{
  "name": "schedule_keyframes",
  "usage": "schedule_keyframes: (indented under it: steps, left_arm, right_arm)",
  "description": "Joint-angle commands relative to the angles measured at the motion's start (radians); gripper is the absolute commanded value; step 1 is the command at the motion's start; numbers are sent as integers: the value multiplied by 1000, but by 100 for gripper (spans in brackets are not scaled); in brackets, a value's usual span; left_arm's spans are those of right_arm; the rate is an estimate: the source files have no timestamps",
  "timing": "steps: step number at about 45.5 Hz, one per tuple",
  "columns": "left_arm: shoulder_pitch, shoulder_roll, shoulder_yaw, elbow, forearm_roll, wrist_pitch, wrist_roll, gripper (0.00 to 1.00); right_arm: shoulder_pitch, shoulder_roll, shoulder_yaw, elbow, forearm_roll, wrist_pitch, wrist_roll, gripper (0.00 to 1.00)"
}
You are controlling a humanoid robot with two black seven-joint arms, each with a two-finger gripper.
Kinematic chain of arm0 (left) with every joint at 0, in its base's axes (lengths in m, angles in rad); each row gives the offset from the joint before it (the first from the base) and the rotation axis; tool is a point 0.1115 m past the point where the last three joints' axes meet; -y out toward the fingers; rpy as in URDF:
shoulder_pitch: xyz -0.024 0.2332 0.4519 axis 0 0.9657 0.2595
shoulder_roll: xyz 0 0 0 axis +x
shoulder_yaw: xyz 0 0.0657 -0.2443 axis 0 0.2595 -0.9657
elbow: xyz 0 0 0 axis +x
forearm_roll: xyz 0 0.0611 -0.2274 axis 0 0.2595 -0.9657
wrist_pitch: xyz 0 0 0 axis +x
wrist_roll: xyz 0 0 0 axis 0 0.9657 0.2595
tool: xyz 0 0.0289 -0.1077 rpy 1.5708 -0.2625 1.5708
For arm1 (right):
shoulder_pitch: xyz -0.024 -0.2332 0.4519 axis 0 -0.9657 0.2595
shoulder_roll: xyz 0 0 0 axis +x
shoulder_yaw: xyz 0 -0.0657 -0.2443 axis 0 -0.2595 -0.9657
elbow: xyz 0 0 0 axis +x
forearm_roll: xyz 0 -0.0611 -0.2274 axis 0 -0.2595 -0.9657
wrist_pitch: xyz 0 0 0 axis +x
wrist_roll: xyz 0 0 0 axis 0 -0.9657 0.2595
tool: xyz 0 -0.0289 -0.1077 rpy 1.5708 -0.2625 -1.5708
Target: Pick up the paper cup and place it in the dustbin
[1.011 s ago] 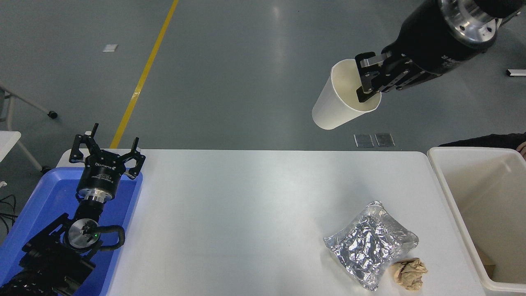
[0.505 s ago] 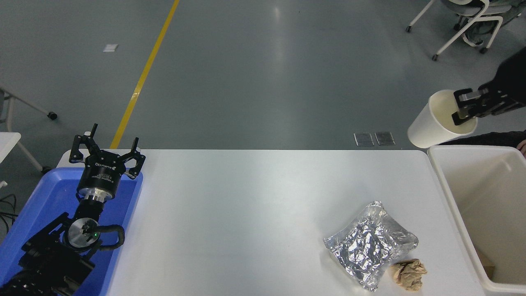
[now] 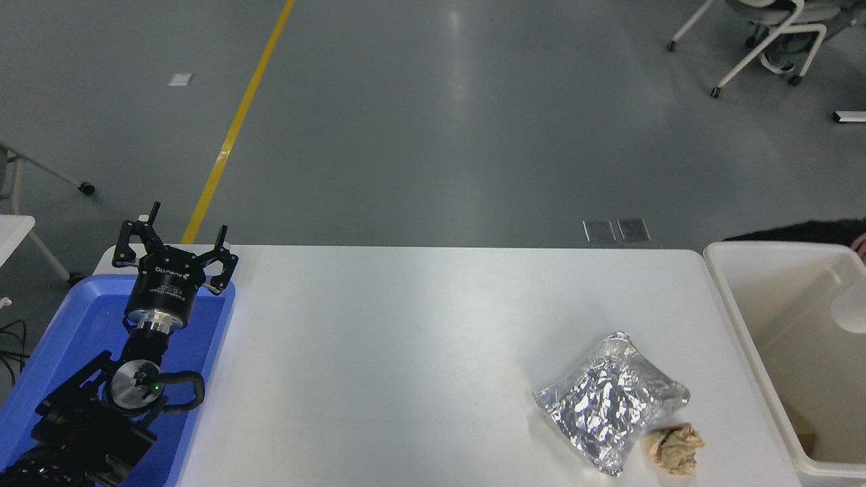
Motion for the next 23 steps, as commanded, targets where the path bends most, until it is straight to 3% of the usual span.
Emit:
schedule_keyframes:
  steps: [1, 12, 23]
  left_arm:
    - [0, 0, 0, -1, 0, 0, 0, 100]
    - [0, 0, 0, 0, 0, 0, 0, 100]
    - [0, 0, 0, 0, -1, 1, 0, 100]
  right_arm:
    - [-475, 161, 334, -327, 86, -181, 18, 0]
    - [-639, 339, 526, -520, 117, -273, 9, 0]
    - [-691, 396, 537, -539, 131, -328, 6, 0]
